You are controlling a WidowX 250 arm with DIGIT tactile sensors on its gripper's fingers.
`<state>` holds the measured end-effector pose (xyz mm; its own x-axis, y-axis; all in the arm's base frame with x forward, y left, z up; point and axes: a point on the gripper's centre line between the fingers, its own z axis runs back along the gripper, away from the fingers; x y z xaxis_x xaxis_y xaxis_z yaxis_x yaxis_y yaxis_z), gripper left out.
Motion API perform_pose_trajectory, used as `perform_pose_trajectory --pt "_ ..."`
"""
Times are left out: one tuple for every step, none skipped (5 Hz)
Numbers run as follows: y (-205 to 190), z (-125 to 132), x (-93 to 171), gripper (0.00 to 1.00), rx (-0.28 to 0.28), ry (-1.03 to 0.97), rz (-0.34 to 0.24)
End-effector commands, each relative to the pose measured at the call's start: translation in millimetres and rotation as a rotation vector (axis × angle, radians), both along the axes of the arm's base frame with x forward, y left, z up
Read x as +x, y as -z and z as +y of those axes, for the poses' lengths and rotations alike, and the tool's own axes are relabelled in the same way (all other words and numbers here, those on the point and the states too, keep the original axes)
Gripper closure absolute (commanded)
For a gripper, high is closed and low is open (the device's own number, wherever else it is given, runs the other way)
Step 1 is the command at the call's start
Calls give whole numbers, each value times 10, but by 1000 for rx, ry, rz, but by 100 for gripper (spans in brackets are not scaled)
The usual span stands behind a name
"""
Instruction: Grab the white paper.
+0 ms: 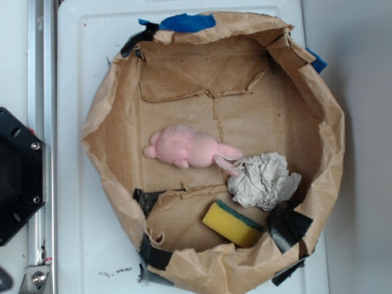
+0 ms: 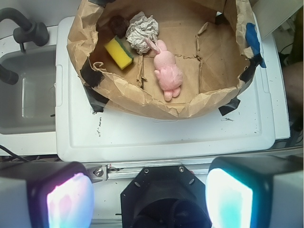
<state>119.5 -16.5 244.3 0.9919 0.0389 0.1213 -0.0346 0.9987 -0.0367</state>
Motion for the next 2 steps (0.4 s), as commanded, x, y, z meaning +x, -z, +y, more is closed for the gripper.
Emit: perform_pose_trajectory --pt "0 0 0 0 0 0 0" --pt "41 58 215 0 9 -27 1"
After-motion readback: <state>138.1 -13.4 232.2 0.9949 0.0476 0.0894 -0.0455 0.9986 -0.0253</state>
